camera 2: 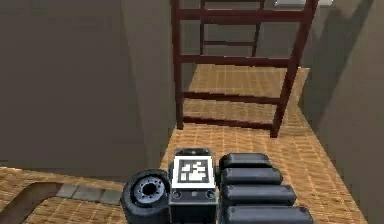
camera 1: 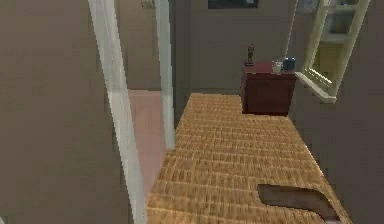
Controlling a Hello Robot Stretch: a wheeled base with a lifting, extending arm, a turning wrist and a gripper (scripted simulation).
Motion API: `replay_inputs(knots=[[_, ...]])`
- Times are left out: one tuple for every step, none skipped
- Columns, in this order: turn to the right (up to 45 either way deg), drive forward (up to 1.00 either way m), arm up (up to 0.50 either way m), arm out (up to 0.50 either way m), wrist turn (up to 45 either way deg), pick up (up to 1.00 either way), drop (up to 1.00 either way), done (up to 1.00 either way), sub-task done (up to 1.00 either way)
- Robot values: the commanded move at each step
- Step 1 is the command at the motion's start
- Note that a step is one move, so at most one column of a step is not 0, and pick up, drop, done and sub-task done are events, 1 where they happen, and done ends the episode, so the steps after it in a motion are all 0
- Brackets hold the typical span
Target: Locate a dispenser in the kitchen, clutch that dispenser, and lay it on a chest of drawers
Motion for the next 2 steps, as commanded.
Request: replay_inputs(knots=[[0.0,1.0,0.0,0.0,0.0,0.0,0.0,0.0,0.0],[0.0,0.4,0.0,0.0,0.0,0.0,0.0,0.0,0.0]])
